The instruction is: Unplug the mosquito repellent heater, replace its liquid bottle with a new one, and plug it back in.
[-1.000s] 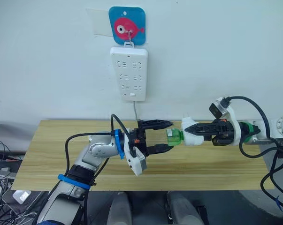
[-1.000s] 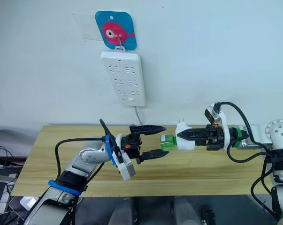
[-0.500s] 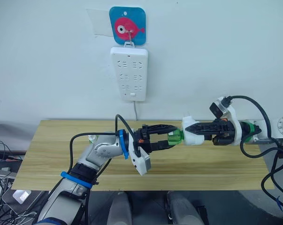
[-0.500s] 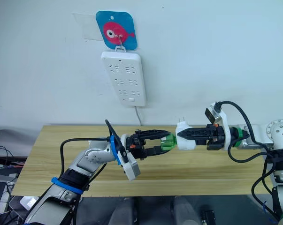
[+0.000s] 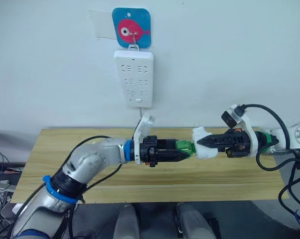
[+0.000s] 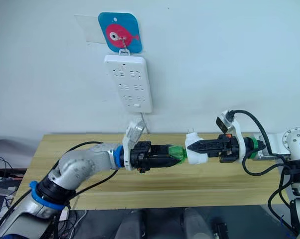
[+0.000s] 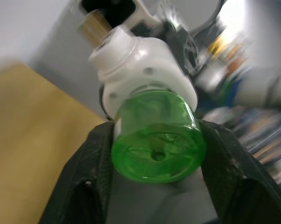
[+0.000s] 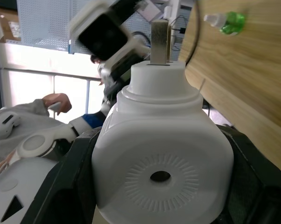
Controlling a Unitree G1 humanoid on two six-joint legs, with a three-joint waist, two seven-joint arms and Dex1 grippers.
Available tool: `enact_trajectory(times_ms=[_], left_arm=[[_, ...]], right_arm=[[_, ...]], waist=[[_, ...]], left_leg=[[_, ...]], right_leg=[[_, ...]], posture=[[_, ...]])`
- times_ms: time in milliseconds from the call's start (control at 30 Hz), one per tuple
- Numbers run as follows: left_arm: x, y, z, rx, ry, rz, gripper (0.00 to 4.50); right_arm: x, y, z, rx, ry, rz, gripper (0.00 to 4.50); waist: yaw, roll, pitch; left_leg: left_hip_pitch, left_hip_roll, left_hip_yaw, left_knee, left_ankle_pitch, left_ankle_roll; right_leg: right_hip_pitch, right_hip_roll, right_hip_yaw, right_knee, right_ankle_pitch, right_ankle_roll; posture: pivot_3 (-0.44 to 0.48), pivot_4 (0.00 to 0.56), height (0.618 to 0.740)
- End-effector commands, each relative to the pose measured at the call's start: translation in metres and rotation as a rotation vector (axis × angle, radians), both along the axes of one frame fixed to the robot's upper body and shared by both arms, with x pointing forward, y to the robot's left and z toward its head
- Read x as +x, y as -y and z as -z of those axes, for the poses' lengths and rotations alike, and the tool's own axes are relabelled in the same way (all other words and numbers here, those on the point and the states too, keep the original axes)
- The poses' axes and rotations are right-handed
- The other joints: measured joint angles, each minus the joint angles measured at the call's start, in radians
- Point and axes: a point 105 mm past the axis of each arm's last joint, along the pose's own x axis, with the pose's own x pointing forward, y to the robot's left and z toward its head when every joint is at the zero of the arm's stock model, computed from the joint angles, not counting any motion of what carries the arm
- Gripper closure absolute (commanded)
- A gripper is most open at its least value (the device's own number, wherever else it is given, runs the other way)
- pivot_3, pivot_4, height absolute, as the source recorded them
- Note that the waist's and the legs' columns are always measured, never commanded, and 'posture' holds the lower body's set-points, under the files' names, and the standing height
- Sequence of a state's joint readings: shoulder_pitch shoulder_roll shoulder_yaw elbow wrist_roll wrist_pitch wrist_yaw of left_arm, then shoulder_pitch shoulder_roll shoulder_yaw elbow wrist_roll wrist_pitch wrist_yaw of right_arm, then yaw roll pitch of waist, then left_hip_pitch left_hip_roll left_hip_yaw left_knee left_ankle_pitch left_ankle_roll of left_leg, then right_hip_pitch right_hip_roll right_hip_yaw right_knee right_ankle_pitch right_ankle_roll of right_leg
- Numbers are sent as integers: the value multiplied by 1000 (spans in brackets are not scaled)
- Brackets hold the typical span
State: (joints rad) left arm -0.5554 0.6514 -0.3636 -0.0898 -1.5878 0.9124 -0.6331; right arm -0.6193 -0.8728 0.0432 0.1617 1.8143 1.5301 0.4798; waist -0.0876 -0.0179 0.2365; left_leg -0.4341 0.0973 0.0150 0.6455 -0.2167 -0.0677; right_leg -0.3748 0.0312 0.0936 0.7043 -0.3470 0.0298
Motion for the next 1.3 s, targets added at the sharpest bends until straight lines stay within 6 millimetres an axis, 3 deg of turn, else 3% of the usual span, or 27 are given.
enact_trajectory(times_ms=[33,200,433,633,733,967,1067,1167,1300], left_arm=[[12,-10,-20,-133,-227,-25,2223],[4,-5,-16,-113,-239,-10,2223],[5,-7,-16,-120,-231,-51,31],[9,-37,1,56,-52,-156,31],[4,-52,-7,150,272,-167,31],[-2,-44,-10,232,1490,-254,31],[-12,-39,-5,170,1850,-263,31],[-17,-30,-3,104,2091,-284,31],[-6,-21,5,105,2180,-338,31]], right_arm=[[-3,2,-4,-12,19,-8,1478],[0,4,-6,-6,18,4,1478],[3,7,-6,-3,13,23,1478],[10,8,-7,14,13,54,1478],[15,13,-7,17,4,87,1478],[22,13,-9,31,-6,100,1478],[24,11,-11,42,-5,97,1478],[23,9,-14,53,-5,86,1478],[19,6,-17,63,-3,59,1478]], waist=[[0,0,0],[1,-1,1],[3,-1,1],[2,0,1],[2,0,3],[25,2,4],[31,2,4],[34,2,3],[37,2,3]], left_leg=[[0,0,-1,0,0,0],[0,0,0,0,2,-4],[0,0,1,0,2,-4],[0,0,2,-1,2,-4],[0,1,2,-2,2,-4],[1,2,10,-5,2,-5],[1,3,12,-6,2,-5],[1,3,13,-6,0,-2],[0,2,14,-5,-3,3]], right_leg=[[0,0,0,0,0,0],[0,1,0,-1,0,0],[1,1,1,-2,0,0],[0,1,2,-4,0,0],[0,1,2,-5,0,0],[0,0,5,-10,0,-1],[0,0,6,-11,0,-1],[-1,-1,7,-11,0,-1],[-1,-2,7,-10,0,-1]], posture=[[-124,233,740],[-129,236,740],[-124,237,740],[-123,241,740],[-115,244,740],[-100,246,740],[-101,246,740],[-101,245,740],[-104,242,740]])
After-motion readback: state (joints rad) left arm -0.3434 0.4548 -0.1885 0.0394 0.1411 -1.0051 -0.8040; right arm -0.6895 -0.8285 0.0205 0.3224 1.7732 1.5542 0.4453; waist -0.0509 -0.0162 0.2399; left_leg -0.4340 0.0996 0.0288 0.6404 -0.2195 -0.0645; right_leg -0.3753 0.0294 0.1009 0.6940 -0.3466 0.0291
